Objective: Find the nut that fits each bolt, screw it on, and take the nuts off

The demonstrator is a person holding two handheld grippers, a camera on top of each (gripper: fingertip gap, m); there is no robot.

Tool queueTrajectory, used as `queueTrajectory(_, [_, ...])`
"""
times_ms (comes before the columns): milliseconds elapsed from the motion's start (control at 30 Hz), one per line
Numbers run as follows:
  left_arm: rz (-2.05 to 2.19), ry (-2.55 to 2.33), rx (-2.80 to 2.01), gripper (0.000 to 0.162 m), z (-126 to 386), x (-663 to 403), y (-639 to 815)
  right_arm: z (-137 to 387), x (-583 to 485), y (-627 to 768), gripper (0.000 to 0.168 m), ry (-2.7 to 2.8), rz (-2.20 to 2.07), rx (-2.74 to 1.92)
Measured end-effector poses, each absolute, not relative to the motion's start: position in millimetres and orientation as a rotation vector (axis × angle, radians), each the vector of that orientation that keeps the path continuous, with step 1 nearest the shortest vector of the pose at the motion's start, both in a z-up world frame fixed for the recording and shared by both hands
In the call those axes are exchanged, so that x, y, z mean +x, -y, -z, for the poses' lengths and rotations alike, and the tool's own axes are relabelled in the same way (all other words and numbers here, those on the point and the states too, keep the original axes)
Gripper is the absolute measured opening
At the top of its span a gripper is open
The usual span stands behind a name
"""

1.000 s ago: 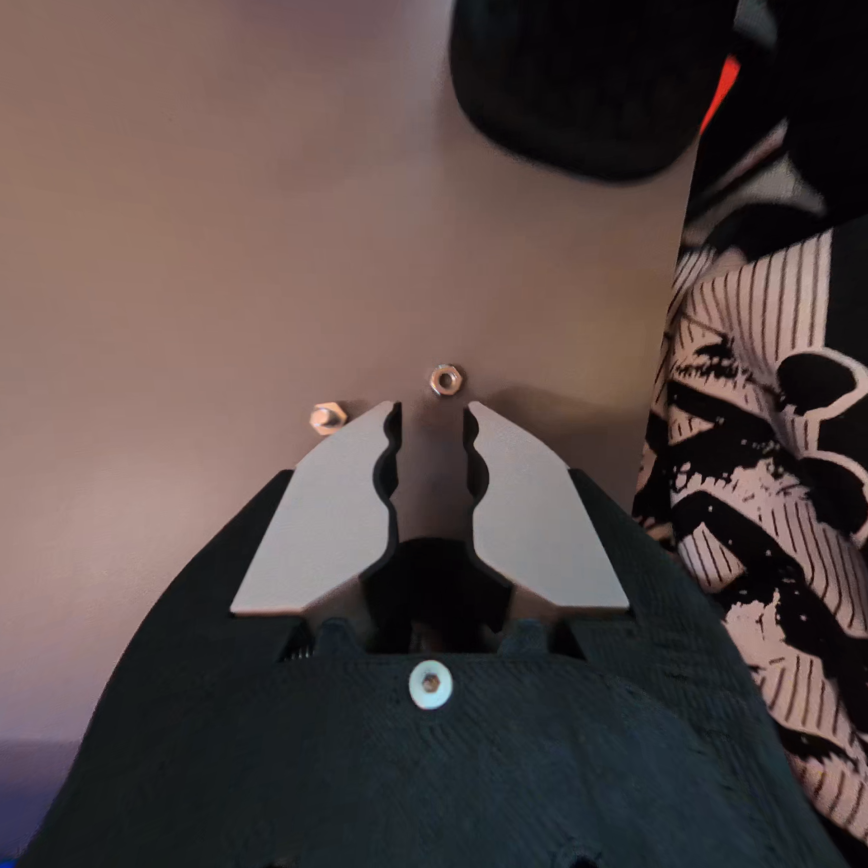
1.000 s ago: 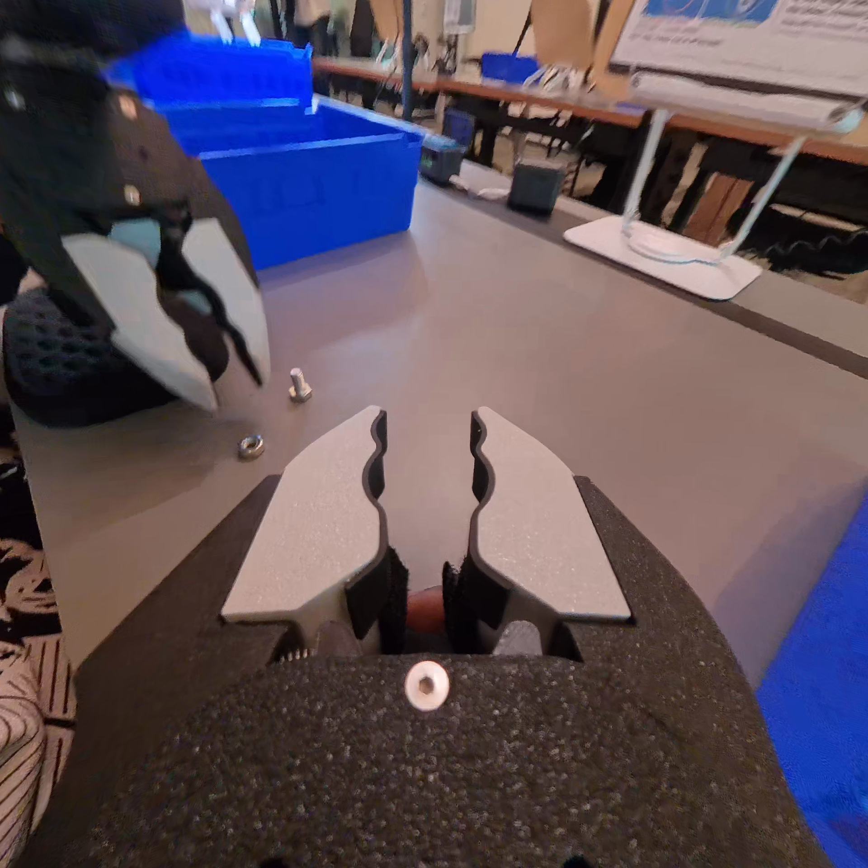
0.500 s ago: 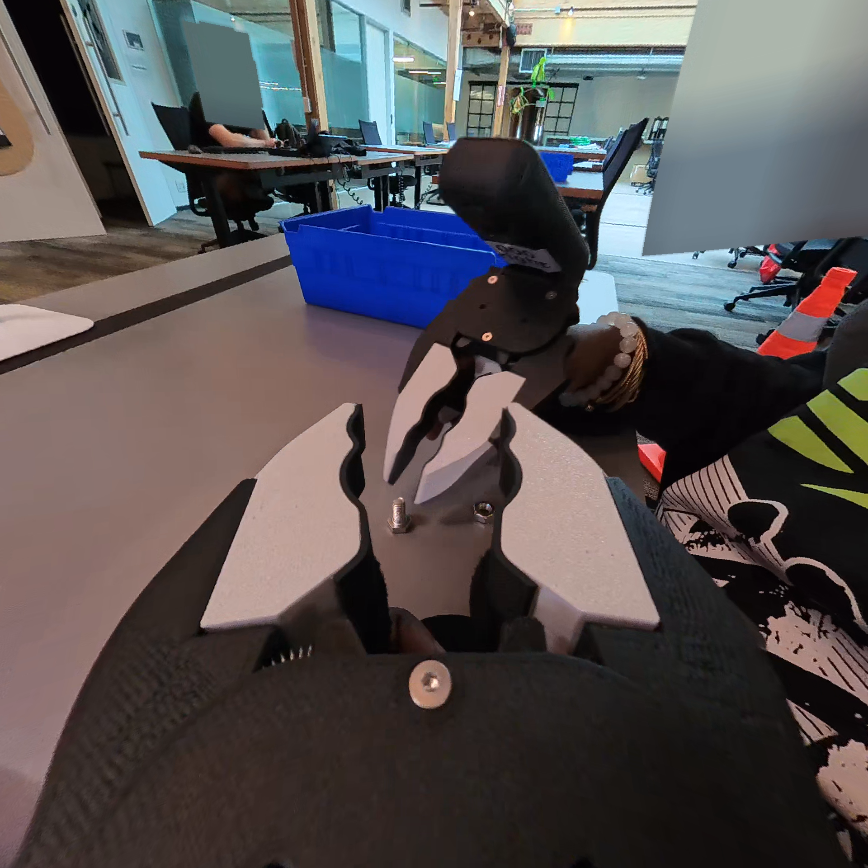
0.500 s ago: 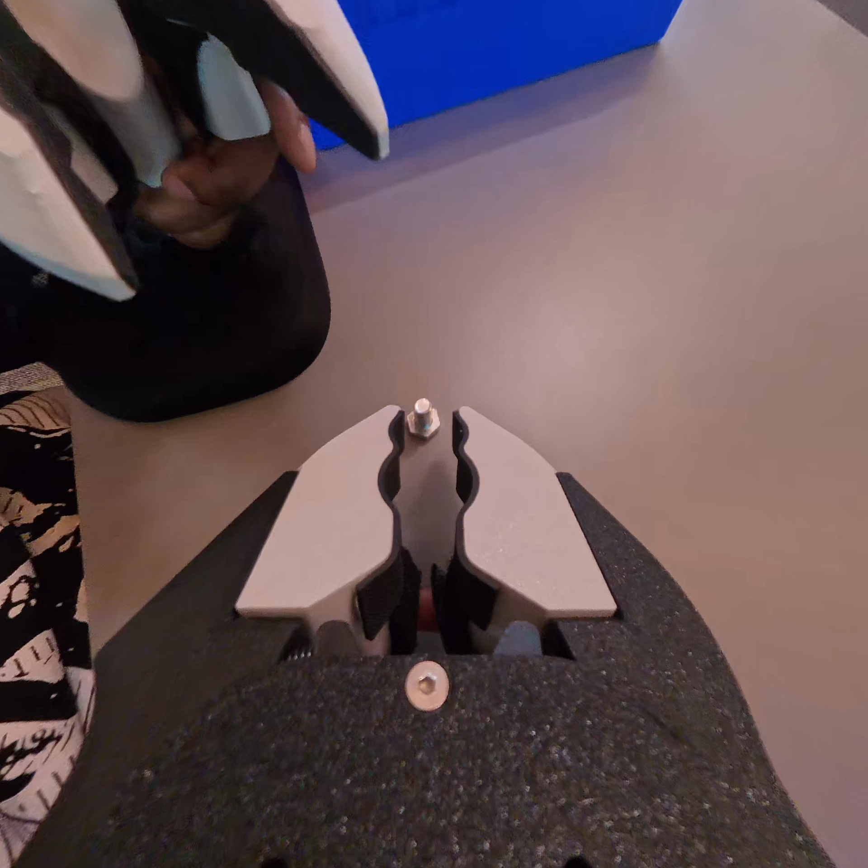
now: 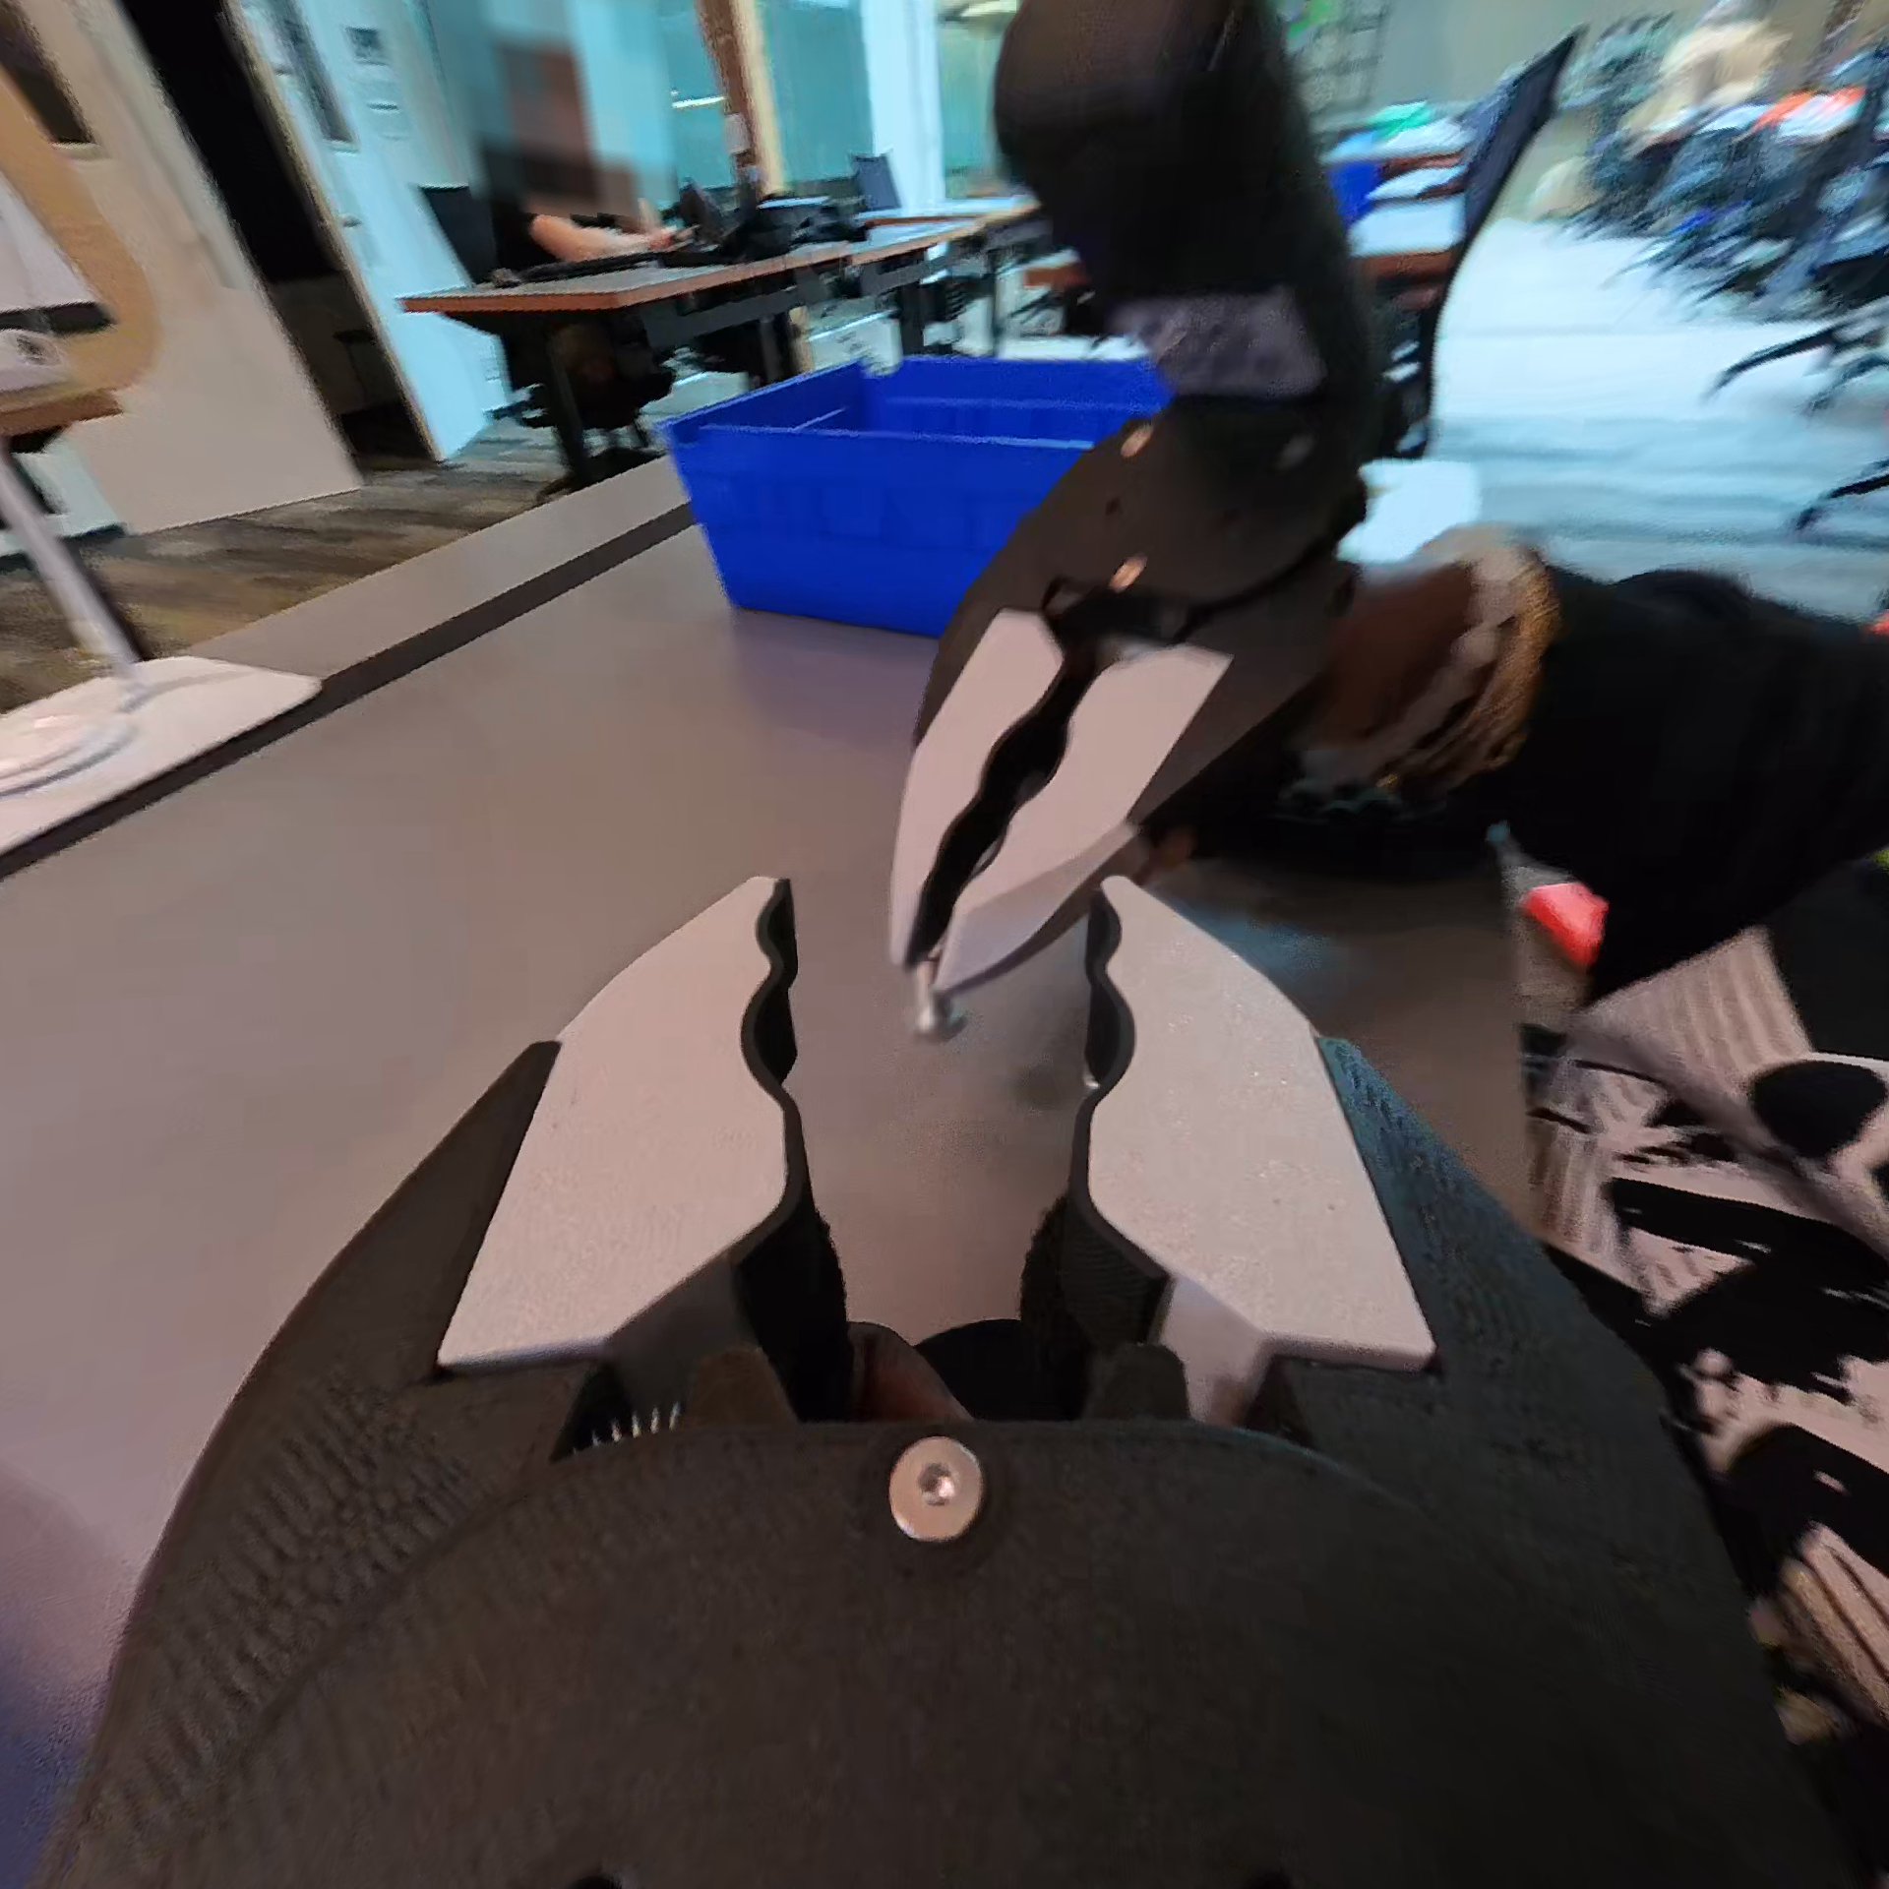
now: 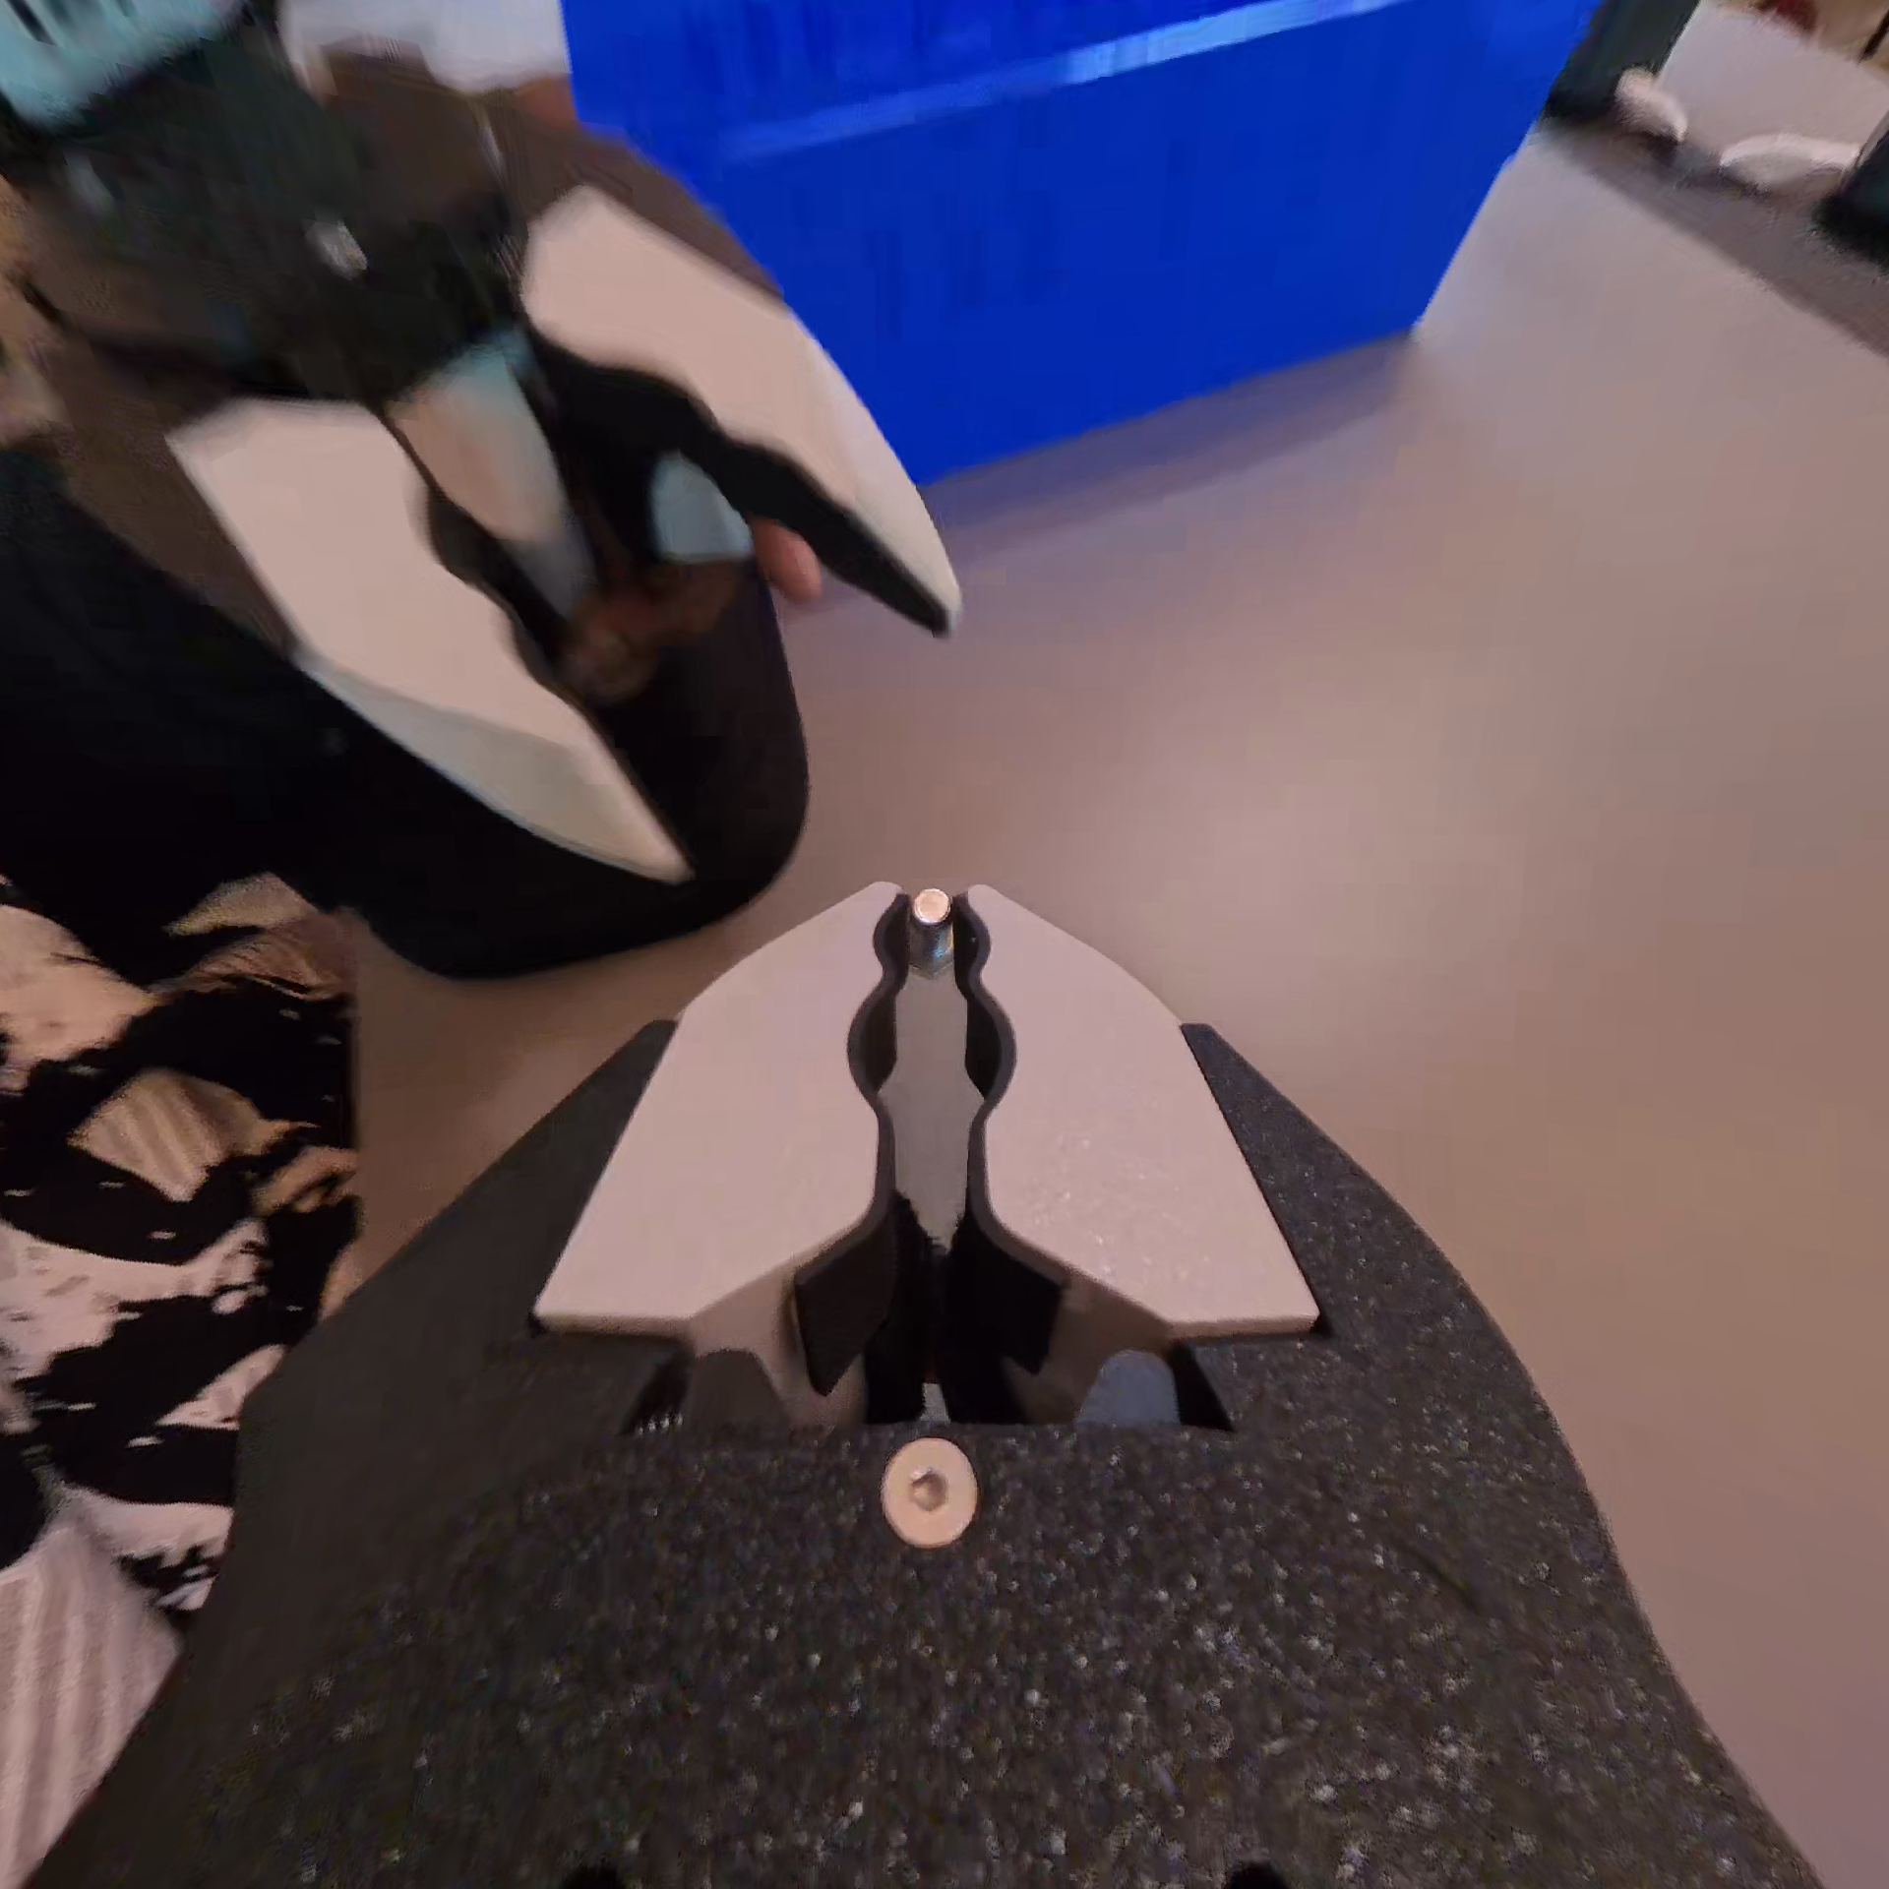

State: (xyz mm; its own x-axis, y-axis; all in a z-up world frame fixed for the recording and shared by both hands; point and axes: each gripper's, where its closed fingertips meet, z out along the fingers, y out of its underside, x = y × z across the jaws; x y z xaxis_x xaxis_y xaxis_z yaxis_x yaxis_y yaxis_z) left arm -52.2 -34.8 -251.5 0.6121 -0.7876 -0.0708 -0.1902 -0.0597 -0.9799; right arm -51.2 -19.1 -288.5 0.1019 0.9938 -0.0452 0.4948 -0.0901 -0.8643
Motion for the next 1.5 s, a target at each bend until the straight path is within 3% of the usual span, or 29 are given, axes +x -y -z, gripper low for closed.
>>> queueTrajectory(233, [0.351,-0.813,-1.567,0.042,250,-44,29,226,-48,34,0.008,1.359,-0.995,-1.576])
queueTrajectory(433, [0.322,-0.774,-1.554,0.028,246,-45,26,224,-53,37,0.008,1.336,-0.966,-1.602])
queueTrajectory(867, [0.296,-0.781,-1.546,0.015,248,-46,25,220,-58,34,0.008,1.260,-1.052,-1.618])
queueTrajectory(933, [0.341,-0.761,-1.546,0.015,246,-47,26,219,-55,34,0.021,1.285,-1.055,-1.601])
queueTrajectory(1067, [0.454,-0.729,-1.527,0.015,241,-52,30,253,-35,43,0.030,1.564,-0.973,-1.653])
queueTrajectory(1233, [0.497,-0.750,-1.518,0.015,243,-50,33,322,-9,51,0.029,2.035,-0.665,-1.698])
queueTrajectory(1500, [0.515,-0.756,-1.518,0.015,244,-49,34,335,-18,48,0.025,2.342,-0.552,-1.513])
